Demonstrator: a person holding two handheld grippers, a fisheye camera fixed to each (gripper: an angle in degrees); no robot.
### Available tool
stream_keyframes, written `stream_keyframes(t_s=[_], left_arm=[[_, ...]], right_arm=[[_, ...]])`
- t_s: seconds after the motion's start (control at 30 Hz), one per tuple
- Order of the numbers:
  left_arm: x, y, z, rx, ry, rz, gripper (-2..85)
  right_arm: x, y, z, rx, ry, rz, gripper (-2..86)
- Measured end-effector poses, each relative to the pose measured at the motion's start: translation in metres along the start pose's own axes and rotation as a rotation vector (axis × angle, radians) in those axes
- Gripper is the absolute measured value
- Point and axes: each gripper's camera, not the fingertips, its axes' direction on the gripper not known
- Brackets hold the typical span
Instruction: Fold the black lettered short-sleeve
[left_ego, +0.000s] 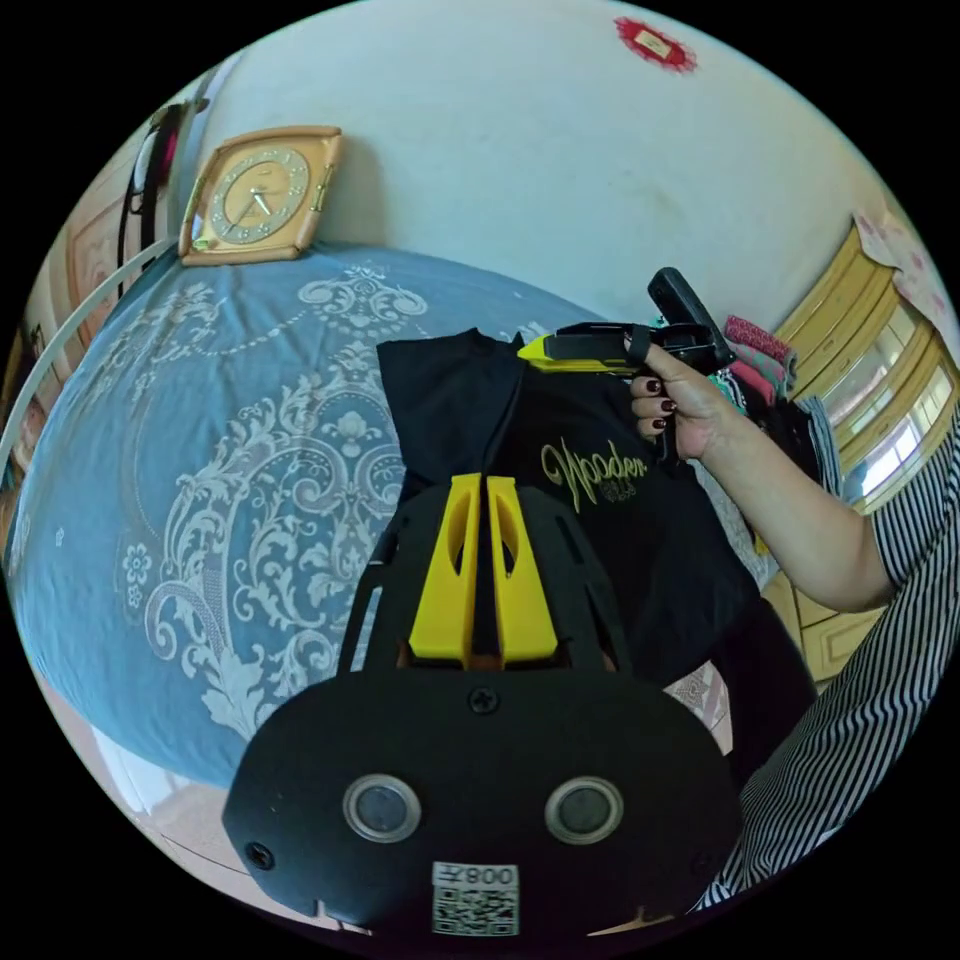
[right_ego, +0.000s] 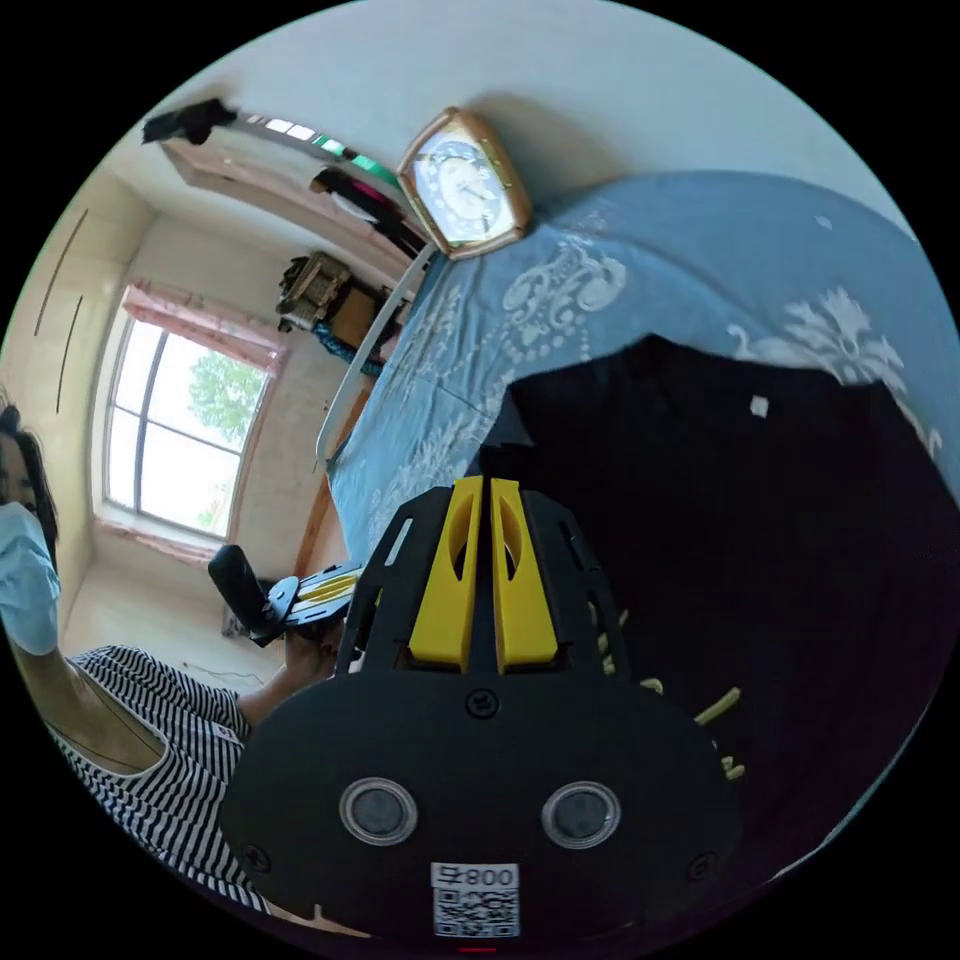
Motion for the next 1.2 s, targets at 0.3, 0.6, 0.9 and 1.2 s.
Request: stream_keyframes(t_s=[0.3, 0.6, 0.9, 1.2], left_arm=[[0.022, -0.035, 0.046, -0.119, 0.008, -0.002, 1.2], [0.023, -0.056, 0.061, -0.165, 0.062, -0.027, 2.1], [0.000, -0.072, 0.018, 0.000, 0.080, -0.117, 1.9], [-0.031, -0.081, 0.037, -0.094, -0.073, -0.177, 0.4]], right_arm=[[0.053, 0.006, 0.005, -0.052, 0.048, 0.057, 1.2], [0.085, 0.009, 0.003, -0.068, 0.051, 0.102, 1.2], [0.058, 0.001, -0.012, 0.014, 0.058, 0.024, 0.1], [0.017, -0.064, 0.087, -0.148, 0.251, -0.150, 0.1]])
